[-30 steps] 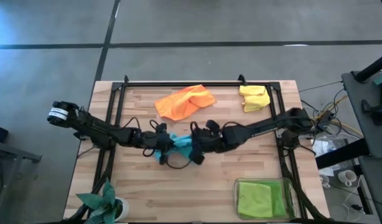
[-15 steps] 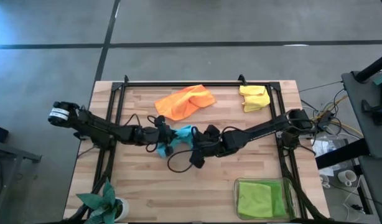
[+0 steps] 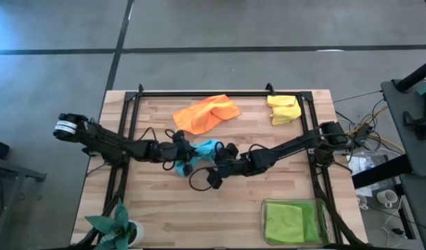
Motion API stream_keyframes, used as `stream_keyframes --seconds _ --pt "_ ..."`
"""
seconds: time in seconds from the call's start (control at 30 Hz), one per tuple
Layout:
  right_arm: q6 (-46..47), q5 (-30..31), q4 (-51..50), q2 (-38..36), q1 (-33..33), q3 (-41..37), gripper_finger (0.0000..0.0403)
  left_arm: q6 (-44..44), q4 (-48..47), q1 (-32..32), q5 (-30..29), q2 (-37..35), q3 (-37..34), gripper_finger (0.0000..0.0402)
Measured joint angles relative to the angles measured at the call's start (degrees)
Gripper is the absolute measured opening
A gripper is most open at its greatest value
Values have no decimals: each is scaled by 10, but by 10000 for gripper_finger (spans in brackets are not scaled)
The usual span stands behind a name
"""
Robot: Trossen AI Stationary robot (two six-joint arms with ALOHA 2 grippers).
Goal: Fold microfiber towels
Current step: Fold the blue microfiber towel
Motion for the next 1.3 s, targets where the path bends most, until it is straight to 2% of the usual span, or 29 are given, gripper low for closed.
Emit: stream_keyframes --seconds 0.13,0.3,0.5,0.63,1.03,1.3 --pt "2 -2 -13 0 0 -3 289 0 -8 -6 5 -20 0 0" --pt "4 -5 -17 17 -12 -9 290 1 -20 -6 54 -48 -2 0" --pt "4 -46 -13 76 -24 4 289 1 -64 -7 56 -66 -3 0" --pt "4 -50 -6 100 -22 15 283 1 -67 -7 61 -73 -3 0" --pt "-25 -49 2 84 -23 16 278 0 -67 -7 65 -72 -6 0" --pt "-18 -52 57 118 -25 11 272 0 -62 -7 66 -72 -6 0"
